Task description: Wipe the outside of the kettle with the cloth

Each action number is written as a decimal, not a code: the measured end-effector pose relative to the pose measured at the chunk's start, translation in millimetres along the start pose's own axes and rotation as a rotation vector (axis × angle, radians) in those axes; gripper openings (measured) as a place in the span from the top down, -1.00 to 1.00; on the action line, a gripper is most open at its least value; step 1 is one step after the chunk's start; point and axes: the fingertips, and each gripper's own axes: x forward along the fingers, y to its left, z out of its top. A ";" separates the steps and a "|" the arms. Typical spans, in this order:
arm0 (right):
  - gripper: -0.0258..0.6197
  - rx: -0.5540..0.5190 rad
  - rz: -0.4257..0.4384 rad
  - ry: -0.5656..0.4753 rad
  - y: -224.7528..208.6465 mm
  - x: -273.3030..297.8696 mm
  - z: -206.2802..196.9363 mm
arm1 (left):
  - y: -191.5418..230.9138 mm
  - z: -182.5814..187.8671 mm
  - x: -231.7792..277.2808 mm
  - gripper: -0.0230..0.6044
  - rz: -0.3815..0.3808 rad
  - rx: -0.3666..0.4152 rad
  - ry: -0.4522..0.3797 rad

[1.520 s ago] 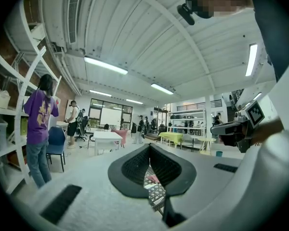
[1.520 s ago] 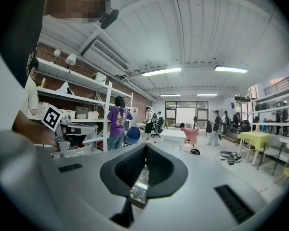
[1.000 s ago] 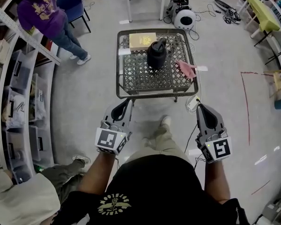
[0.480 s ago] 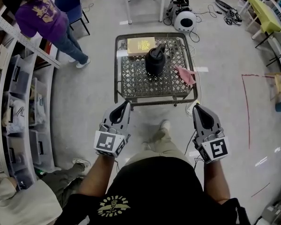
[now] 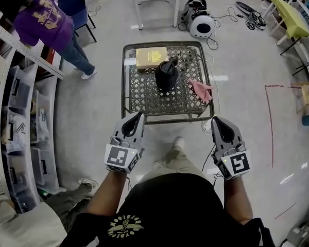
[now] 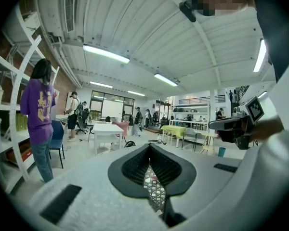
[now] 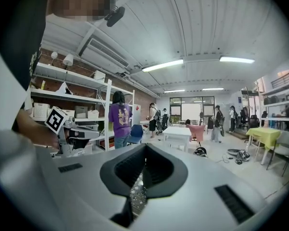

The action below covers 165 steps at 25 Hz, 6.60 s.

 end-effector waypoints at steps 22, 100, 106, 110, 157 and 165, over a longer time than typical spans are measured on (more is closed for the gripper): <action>0.89 0.017 0.059 -0.040 -104.9 57.1 10.2 | 6.3 40.9 104.7 0.90 0.065 0.055 -0.009; 0.62 0.217 0.151 0.547 -212.0 212.4 -222.2 | 73.2 -0.4 216.2 0.90 0.175 -0.081 0.189; 0.41 0.204 0.275 0.670 -203.4 218.6 -286.7 | 66.7 -9.4 202.6 0.90 0.277 -0.150 0.182; 0.35 0.170 0.300 0.764 -207.8 225.6 -334.7 | 66.1 -20.0 195.3 0.90 0.323 -0.169 0.193; 0.84 0.109 0.441 0.709 5.6 279.9 -285.6 | 170.9 -8.4 142.0 0.90 0.119 -0.099 0.163; 0.84 0.258 0.300 0.759 52.4 339.4 -297.0 | 211.2 -22.1 95.5 0.90 0.159 -0.110 0.198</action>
